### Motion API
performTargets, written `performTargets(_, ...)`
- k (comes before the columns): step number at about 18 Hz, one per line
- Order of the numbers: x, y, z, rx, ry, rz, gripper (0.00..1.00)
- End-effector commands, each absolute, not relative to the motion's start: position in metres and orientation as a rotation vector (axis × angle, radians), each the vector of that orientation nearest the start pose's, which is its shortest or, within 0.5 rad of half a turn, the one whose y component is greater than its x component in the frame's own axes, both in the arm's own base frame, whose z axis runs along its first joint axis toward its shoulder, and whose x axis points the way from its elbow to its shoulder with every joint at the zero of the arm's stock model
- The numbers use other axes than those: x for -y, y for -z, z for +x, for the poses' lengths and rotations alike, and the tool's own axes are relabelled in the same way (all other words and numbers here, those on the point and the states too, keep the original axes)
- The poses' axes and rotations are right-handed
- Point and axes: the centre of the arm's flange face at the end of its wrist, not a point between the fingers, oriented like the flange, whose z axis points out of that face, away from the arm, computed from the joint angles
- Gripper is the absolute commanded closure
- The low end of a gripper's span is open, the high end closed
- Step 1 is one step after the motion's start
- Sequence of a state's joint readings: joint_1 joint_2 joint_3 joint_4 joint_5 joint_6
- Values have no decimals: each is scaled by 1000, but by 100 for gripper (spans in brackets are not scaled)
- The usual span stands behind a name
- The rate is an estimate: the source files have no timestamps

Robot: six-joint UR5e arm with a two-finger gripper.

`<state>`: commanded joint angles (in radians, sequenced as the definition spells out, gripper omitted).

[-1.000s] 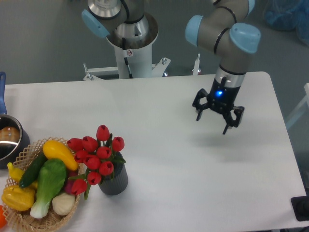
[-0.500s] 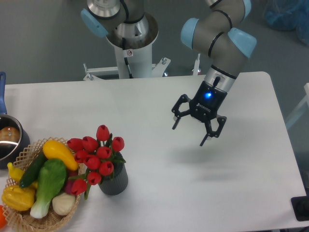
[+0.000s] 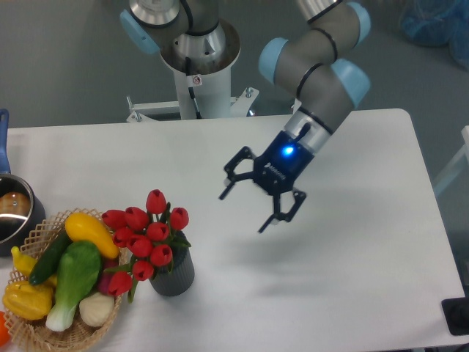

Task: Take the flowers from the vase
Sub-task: 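Move the open gripper toward the red tulips in the grey vase, then close the gripper around the tulip stems above the vase rim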

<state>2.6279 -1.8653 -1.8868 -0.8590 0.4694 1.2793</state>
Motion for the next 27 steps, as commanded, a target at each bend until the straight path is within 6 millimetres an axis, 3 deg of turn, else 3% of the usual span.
performTargets(3,-478,-311,-351,-329,437,-1997,0)
performTargets(10,-485,-311,-352,-333,463,-1934,0)
performTargets(21,-511,-311,-333,-395,491,-1925,0)
performTargets(23,-513,-312,-331,-402,493,-1924,9)
performTargets(27,-513,-313,-330,-402,493,-1924,46)
